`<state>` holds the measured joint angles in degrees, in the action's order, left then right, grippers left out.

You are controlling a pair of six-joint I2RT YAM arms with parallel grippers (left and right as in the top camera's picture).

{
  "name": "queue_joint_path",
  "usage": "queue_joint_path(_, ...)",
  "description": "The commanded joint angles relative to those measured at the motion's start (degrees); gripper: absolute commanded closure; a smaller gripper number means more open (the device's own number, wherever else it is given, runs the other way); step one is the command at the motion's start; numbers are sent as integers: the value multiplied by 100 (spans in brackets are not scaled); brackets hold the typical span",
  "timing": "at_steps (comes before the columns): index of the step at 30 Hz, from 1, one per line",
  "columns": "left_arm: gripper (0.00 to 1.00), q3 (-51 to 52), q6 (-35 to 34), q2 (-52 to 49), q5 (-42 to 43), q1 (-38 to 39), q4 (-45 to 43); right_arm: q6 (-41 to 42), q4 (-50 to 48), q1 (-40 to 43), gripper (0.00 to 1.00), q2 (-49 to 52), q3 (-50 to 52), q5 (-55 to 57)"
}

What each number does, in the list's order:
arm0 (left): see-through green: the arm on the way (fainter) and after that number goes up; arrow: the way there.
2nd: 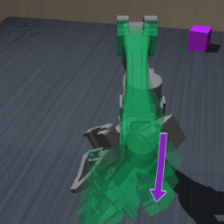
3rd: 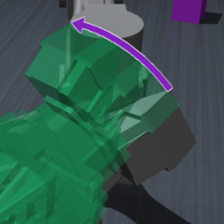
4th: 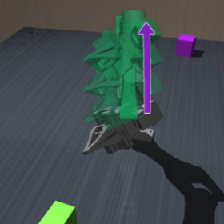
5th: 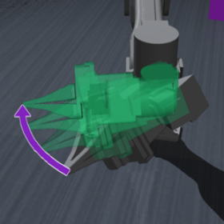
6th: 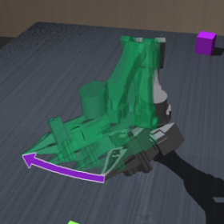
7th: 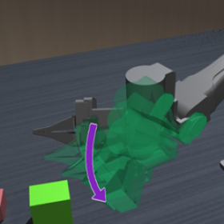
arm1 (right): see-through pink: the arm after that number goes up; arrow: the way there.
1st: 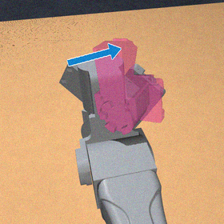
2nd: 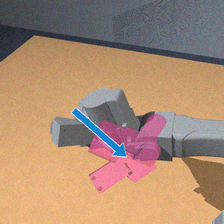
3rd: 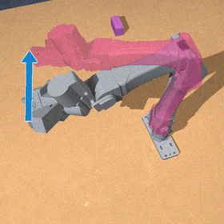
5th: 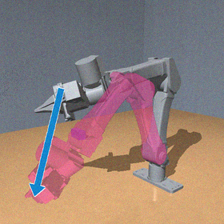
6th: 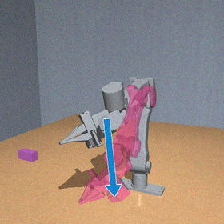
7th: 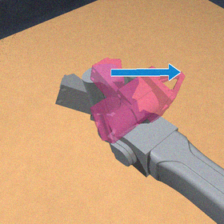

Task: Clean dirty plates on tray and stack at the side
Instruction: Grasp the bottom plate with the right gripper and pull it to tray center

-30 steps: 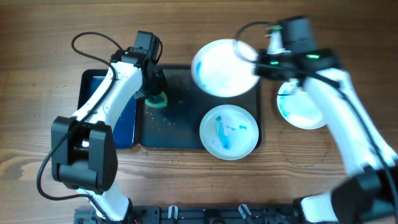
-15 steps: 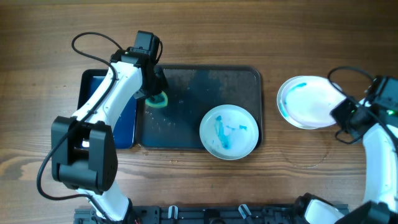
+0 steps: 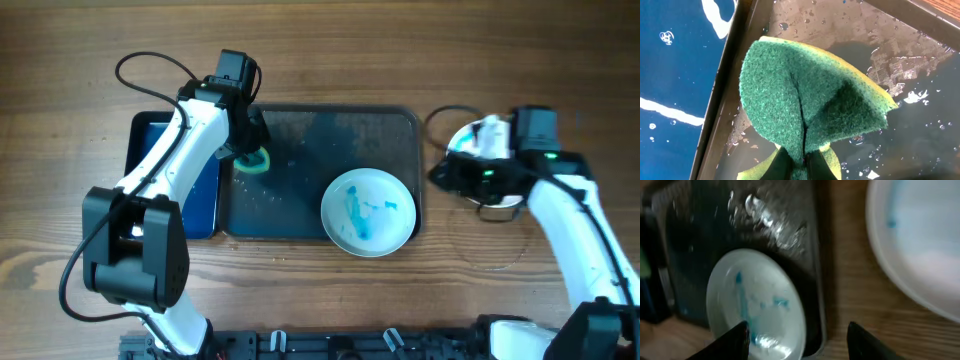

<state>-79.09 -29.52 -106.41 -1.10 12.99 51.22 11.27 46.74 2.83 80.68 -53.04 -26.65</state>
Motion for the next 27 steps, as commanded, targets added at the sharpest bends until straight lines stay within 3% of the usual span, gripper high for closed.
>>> queue_joint_path(1, 96, -59, -79, 107, 68, -42, -15, 437, 177, -649, 41, 92, -85, 319)
queue_joint_path(5, 96, -59, -79, 107, 68, -42, -13, 804, 197, -1189, 45, 629, -85, 975)
queue_joint_path(9, 96, -59, -79, 107, 68, -42, -15, 378, 96, -1366, 52, 1486, -85, 693)
queue_joint_path(12, 96, -59, -79, 107, 68, -42, -13, 332, -79, -1478, 69, 1827, -85, 555)
queue_joint_path(15, 96, -59, -79, 107, 68, -42, -13, 354, -282, -1488, 94, 1832, -94, 376)
queue_joint_path(18, 96, -59, -79, 107, 68, -42, -15, 463, -612, -1493, 96, 1805, -450, -2)
queue_joint_path(23, 96, -59, -81, 107, 70, -39, -15, 2264, -1578, -1897, 96, 1858, -695, 949)
queue_joint_path(27, 96, -59, -79, 107, 68, -35, -15, 3093, -2028, -2695, 96, 2212, -695, 1390)
